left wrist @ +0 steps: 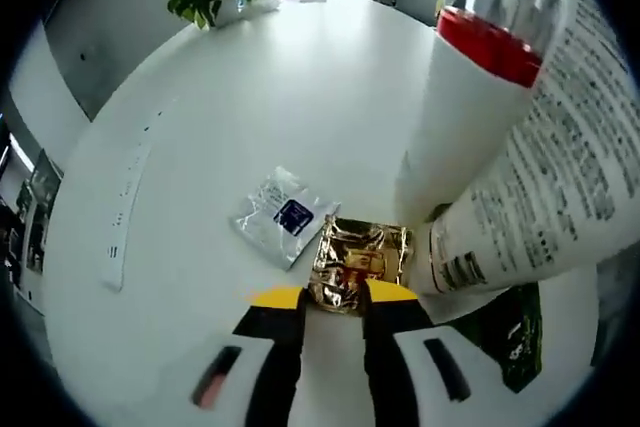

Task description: Arrange the skincare products in the storage area until every visible bottle or jar stands upright without overlapping.

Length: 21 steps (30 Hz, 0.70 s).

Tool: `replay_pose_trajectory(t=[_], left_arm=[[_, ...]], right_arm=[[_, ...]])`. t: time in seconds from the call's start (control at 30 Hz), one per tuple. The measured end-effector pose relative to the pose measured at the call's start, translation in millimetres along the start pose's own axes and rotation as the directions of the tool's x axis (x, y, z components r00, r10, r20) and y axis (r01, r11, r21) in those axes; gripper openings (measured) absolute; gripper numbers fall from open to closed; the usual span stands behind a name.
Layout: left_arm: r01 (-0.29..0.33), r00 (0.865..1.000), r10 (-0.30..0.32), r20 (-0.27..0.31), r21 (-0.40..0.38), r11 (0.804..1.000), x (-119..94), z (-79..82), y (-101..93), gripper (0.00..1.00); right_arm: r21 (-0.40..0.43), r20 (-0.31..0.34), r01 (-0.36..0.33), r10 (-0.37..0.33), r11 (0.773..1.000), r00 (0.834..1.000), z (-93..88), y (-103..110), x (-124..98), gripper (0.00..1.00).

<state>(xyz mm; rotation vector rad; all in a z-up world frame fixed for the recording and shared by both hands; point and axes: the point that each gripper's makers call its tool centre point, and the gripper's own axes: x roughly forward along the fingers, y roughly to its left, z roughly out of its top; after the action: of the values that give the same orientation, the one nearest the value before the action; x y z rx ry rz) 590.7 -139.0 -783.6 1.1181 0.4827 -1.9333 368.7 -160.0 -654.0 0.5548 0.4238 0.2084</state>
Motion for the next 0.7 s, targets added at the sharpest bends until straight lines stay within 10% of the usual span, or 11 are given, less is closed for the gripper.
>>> replay_pose_trajectory(t=[0.13,0.2,0.57,0.7], left_arm=[[0.006,1.000,-0.005,0.013,-0.071,0.997,0.4,-3.4,4.6,0.24],[-0.050,0.999,0.050,-0.015,0.003,0.999,-2.6,-9.3,16.7,0.04],[-0.027,1.000,0.027,0.003,-0.022,0.999,-1.8,-4.4,10.8,0.03],[-0.107,0.992,0.108,-0.060,0.018,0.994,-6.0,-15.3,30.7,0.03]], right_arm=[[-0.001,-0.003,-0.007,0.007,1.000,1.000,-0.9,1.7,3.2,0.99],[-0.001,-0.003,-0.009,0.009,1.000,1.000,-0.8,2.1,4.4,0.99],[0.002,-0.008,-0.010,0.010,1.000,1.000,-1.0,0.6,5.7,0.99],[-0.003,-0.008,-0.012,0.012,1.000,1.000,0.7,1.4,5.2,0.99]])
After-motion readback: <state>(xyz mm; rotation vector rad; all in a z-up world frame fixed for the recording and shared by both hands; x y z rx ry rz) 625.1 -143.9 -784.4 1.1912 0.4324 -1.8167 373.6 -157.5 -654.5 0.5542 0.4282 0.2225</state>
